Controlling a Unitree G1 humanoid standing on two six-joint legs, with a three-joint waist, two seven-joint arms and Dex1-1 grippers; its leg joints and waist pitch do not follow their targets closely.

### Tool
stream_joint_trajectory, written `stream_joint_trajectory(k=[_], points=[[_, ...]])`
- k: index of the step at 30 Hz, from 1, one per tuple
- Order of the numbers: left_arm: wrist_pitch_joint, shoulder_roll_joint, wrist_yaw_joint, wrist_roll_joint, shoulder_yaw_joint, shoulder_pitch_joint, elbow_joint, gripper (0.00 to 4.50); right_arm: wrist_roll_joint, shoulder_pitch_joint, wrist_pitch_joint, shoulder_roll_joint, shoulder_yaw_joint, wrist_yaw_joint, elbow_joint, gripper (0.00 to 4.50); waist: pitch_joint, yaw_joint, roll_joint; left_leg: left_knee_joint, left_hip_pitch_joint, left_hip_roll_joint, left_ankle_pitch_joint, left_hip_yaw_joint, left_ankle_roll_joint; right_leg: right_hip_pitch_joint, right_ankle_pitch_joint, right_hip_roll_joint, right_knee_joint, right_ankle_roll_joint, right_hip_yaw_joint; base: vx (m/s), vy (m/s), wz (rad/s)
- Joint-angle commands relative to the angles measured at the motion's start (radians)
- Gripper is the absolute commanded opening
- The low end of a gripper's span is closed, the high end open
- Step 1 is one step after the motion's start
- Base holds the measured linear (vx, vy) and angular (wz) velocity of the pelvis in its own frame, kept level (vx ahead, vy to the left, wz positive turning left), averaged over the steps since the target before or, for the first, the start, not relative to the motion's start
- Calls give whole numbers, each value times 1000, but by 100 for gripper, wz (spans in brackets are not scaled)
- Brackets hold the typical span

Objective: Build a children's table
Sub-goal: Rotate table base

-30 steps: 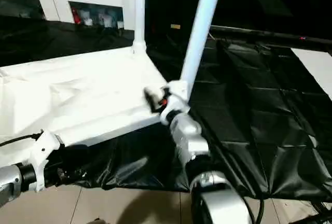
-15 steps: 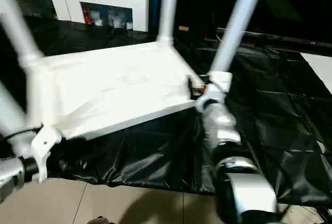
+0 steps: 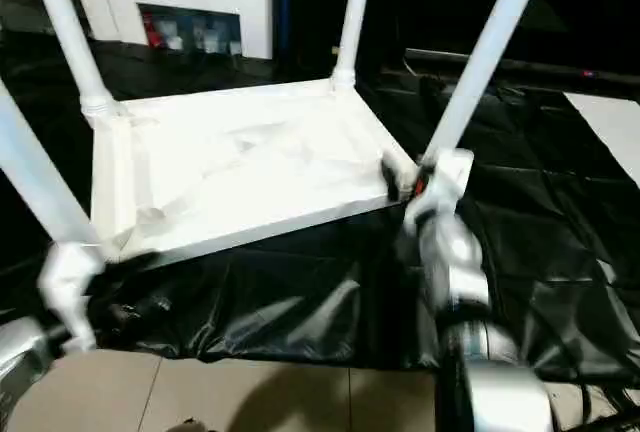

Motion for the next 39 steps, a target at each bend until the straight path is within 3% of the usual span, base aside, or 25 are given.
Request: stream_joint_trajectory(k=[1,3,7,12,15,18,22,26,31,33,36,39], points=[[6,-9,-20,-49,21,20,-38,403,7,41,38,-5,50,58,-112,369,-48,2,10,-79,4,28,-360,-17,2,33,-342,-45,-90,-138,45,0,0,0],[27,-14,-60,-107,39,41,-53,414,19,117,88,-6,107,147,-221,369,-45,2,11,-82,4,30,-382,-18,1,31,-370,-44,-94,-124,46,0,0,0],[17,2,-112,-152,71,63,-27,441,21,174,138,-12,140,210,-318,369,-43,0,15,-86,6,32,-401,-20,-10,26,-387,-43,-100,-118,48,0,0,0],[-93,70,-270,-173,139,91,198,441,18,213,189,-27,151,212,-392,369,-44,0,20,-88,11,27,-387,-20,-13,25,-392,-41,-105,-97,51,0,0,0],[-132,92,-318,-181,172,96,278,441,18,234,219,-35,163,215,-431,369,-45,1,18,-91,14,34,-390,-20,-19,26,-334,-43,-96,-129,52,0,0,0],[-186,135,-377,-196,246,116,391,441,-5,262,241,-47,188,229,-463,369,-44,2,17,-92,13,32,-391,-19,-14,27,-329,-44,-99,-130,52,0,0,0],[-231,145,-366,-221,320,125,410,441,-33,271,265,-55,201,217,-464,369,-40,3,17,-96,18,37,-422,-21,-24,26,-343,-46,-101,-143,51,0,0,0],[-177,162,-320,-276,376,88,318,441,-73,267,303,-69,212,177,-445,369,-40,8,20,-96,21,40,-434,-21,-33,26,-337,-49,-96,-157,53,0,0,0],[-102,141,-254,-340,332,-10,189,441,-100,256,310,-70,223,145,-425,369,-41,18,20,-96,26,38,-466,-22,-54,25,-339,-47,-94,-154,51,0,0,0],[-84,112,-221,-330,278,-67,156,441,-128,241,302,-60,227,120,-403,369,-44,20,21,-94,29,36,-439,-19,-59,24,-311,-46,-93,-159,51,0,0,0],[-79,93,-202,-312,244,-100,145,441,-139,227,298,-53,229,106,-384,369,-48,19,16,-92,17,34,-381,-20,-59,36,-276,-48,-85,-149,51,0,0,0],[-61,67,-174,-289,189,-166,130,441,-150,200,295,-41,236,88,-348,369,-53,16,16,-87,18,31,-339,-16,-57,38,-217,-44,-81,-157,51,0,0,0]])
